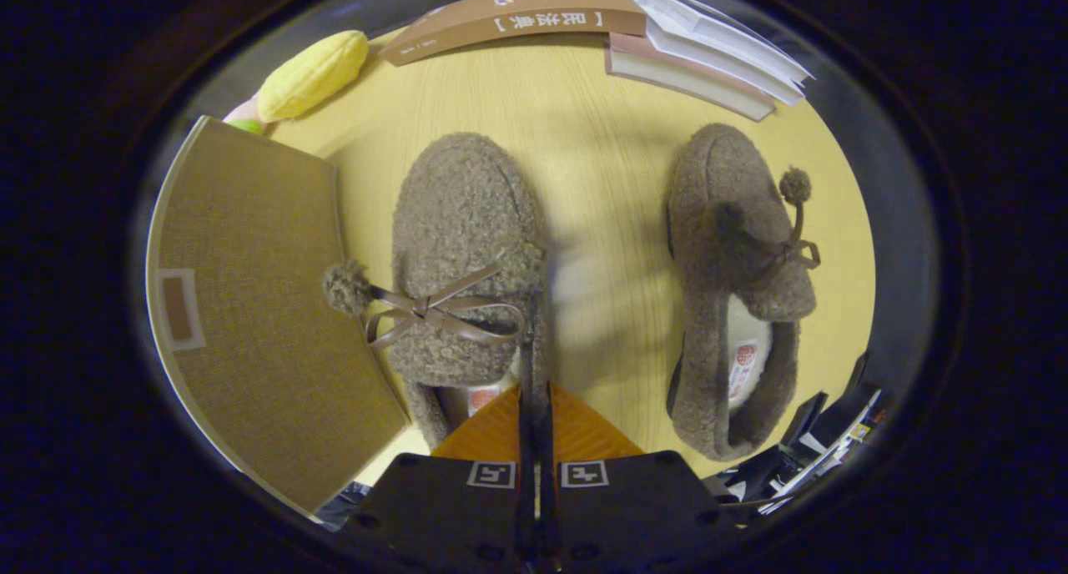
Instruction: Open the storage box then place both shoes into the box .Put the left shoe in first, then the right shoe, with the right side of both shoes facing outward in a uniform manner.
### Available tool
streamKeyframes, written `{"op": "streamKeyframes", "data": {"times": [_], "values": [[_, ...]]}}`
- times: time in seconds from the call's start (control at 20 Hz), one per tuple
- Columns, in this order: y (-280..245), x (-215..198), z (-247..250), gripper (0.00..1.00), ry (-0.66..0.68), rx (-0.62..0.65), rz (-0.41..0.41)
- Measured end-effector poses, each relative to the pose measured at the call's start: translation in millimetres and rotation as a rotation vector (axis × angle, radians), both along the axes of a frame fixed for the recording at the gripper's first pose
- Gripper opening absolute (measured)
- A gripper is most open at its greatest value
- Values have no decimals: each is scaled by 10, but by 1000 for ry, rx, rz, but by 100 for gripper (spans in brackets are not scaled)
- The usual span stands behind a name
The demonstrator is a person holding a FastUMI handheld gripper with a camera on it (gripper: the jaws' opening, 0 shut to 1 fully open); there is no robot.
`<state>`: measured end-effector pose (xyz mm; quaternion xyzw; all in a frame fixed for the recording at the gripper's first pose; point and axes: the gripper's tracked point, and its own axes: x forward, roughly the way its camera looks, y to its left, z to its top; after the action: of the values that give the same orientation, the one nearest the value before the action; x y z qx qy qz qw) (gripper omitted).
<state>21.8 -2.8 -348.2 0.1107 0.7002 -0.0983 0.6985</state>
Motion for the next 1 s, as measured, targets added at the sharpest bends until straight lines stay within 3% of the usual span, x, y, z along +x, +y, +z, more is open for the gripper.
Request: {"op": "streamKeyframes", "data": {"times": [0.6,0.8,1.0], "values": [[-236,-246,850,6,17,-206,-7],[-326,-426,1305,4,55,-329,32],[-190,-295,1731,4,0,-375,31]]}}
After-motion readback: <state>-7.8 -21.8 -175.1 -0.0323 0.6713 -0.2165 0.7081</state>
